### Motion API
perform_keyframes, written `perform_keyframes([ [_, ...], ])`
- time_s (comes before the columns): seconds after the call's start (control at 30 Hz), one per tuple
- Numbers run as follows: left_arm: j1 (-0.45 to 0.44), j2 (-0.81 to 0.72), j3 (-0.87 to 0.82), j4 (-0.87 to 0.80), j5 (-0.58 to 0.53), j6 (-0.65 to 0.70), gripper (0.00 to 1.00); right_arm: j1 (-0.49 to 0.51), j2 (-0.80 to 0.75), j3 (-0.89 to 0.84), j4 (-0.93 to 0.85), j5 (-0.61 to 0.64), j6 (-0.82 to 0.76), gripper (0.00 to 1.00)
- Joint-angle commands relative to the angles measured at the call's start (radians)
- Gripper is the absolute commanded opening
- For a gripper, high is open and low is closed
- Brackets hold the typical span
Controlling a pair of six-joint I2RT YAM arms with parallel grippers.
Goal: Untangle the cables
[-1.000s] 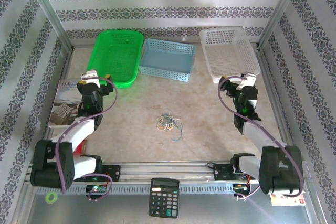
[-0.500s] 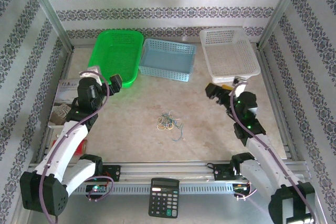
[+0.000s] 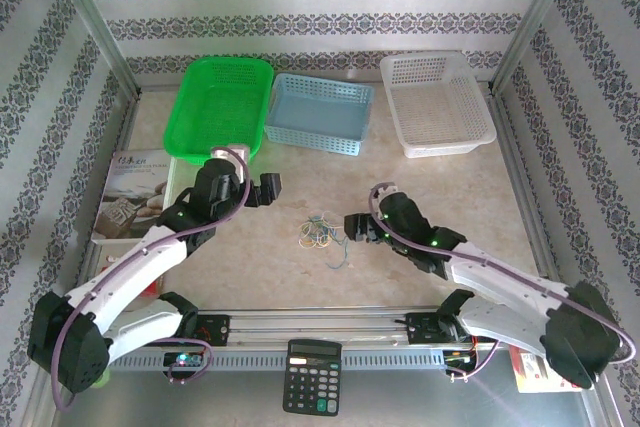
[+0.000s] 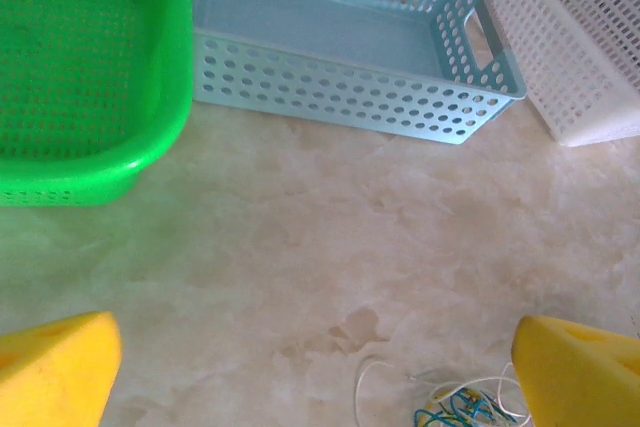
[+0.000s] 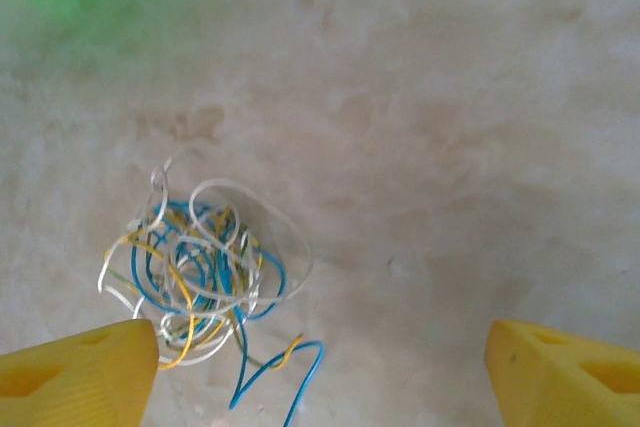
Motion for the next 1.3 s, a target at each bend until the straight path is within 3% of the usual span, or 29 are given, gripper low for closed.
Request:
perform_keyframes([
  [0.0, -0.019, 0.036, 0.002, -0.011, -0.043, -0.064, 1.00, 0.037, 0.067, 0.058, 0.005, -0.109, 0.036, 0.79],
  [0.4, -0.045, 0.097, 0.003, -0.014, -0.072, -0.135, 1.00, 0.158, 0.294, 0.110, 0.104, -0.153, 0.150, 0.73],
  [0.93, -0.049, 0.065, -0.051, 0.034, -0.067, -0.206, 1.00, 0.085, 0.600, 0.394, 0.138, -0.237, 0.081, 0.66],
  [1.07, -0.050, 0.075, -0.047, 0.032, -0.057, -0.206, 1.00, 0.072, 0.578, 0.400, 0.105, -0.293, 0.062, 0.66],
  [1.27, -0.051, 0.085, -0.043, 0.046, -0.034, -0.211, 1.00, 0.074, 0.391, 0.274, 0.031, -0.297, 0.078, 0.68],
])
